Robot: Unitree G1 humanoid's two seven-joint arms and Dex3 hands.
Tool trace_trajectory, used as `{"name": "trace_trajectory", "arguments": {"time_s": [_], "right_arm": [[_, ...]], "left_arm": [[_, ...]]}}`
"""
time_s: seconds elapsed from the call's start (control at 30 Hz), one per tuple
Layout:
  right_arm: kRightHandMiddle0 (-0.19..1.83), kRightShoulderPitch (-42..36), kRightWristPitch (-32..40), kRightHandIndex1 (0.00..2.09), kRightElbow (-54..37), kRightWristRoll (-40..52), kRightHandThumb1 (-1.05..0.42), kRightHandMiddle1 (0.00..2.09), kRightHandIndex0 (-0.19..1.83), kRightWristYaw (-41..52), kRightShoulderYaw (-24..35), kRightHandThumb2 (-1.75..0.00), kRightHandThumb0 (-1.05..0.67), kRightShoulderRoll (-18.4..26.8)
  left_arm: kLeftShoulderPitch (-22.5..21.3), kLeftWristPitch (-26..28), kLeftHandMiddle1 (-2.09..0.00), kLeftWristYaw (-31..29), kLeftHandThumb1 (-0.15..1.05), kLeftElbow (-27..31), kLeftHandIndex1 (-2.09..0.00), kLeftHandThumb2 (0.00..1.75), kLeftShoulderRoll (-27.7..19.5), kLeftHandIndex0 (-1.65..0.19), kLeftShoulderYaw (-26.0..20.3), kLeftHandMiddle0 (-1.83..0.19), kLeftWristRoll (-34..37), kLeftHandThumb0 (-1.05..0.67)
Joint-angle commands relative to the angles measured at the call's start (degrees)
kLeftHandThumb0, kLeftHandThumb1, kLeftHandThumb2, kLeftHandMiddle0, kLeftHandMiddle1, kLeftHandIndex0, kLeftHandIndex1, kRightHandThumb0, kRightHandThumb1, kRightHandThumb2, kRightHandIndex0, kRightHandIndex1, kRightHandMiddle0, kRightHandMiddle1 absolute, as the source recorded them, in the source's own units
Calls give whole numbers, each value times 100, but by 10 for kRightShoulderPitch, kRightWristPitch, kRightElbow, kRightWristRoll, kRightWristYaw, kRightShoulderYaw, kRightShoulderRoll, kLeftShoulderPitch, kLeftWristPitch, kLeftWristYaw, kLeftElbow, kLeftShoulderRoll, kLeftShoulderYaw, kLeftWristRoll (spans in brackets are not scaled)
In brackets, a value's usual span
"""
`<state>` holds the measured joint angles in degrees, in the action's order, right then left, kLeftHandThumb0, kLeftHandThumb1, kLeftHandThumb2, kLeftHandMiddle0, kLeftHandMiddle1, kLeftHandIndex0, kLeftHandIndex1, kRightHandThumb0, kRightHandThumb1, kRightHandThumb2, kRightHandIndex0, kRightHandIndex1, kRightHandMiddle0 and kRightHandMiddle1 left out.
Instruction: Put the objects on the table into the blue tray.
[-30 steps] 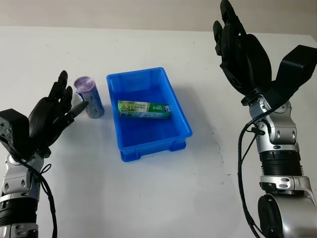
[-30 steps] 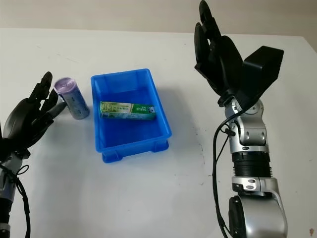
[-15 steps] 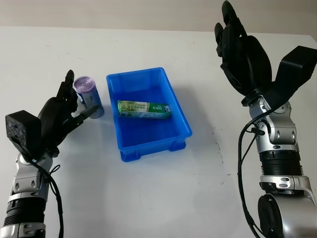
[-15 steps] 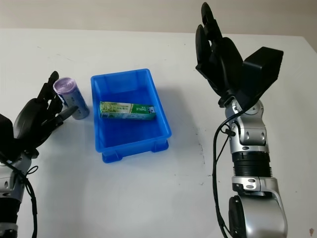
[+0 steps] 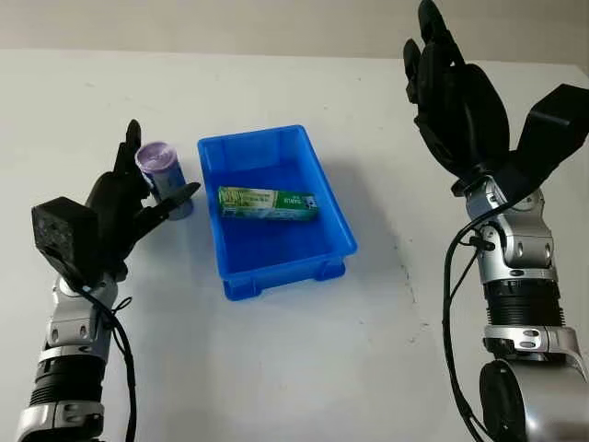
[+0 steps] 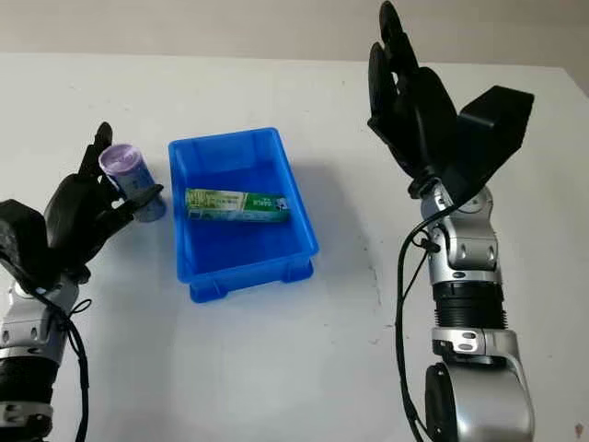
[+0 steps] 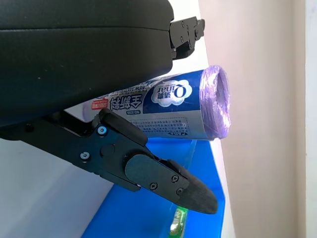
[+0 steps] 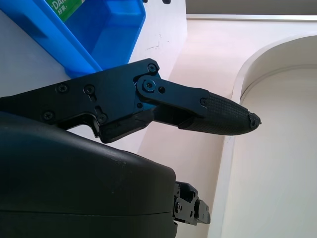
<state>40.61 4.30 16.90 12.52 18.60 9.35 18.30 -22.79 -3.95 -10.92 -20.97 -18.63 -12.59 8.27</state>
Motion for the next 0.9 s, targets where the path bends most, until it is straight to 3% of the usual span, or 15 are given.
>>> {"name": "trace_trajectory", "arguments": {"time_s": [0.0,0.07,0.2,0.23,0.27,0.3,0.43,0.53,0.67,0.87], "right_arm": [[-19,-3,1,0,-15,3,-105,0,-19,1,5,-69,-75,3],[-19,-4,1,0,-16,4,-105,0,-19,1,6,-70,-74,3],[-19,-5,7,0,-20,9,-105,0,-19,-5,11,-66,-76,2],[-19,-6,8,0,-22,11,-105,0,-19,-7,13,-66,-76,1],[-19,-6,10,0,-23,13,-105,0,-19,-9,15,-65,-75,0],[-19,-7,13,0,-27,15,-105,0,-19,-13,17,-64,-75,-1],[-19,-10,21,0,-37,19,-105,0,-19,-19,19,-63,-75,2],[-19,-11,18,0,-36,18,-105,0,-19,-14,21,-64,-74,6],[-19,-12,25,0,-44,14,-105,0,-19,-20,22,-64,-75,9],[-19,-14,21,0,-43,12,-105,0,-19,-17,23,-66,-73,11]], "left_arm": [[-9,6,-8,12,83,9,-6,5,7,11,0,6,-2,-68],[-10,19,-9,27,84,16,-7,5,9,9,3,2,-10,-66],[-11,29,-18,70,86,23,-22,6,5,-21,20,-30,-60,-68],[-12,25,-42,75,87,20,-39,6,4,-20,22,-24,-69,-68],[-14,27,-82,80,87,18,-72,6,4,-13,25,-11,-75,-68],[-15,31,-128,83,87,16,-121,5,4,-5,26,1,-80,-66],[-17,47,-197,98,88,17,-198,6,0,1,40,-2,-110,-55],[-19,48,-208,101,91,13,-208,6,1,-9,44,-21,-120,-45],[-23,36,-209,103,102,0,-209,10,2,-49,45,-56,-127,-40],[-26,13,-209,93,105,-13,-209,45,-2,-71,45,-110,-125,-44]]}}
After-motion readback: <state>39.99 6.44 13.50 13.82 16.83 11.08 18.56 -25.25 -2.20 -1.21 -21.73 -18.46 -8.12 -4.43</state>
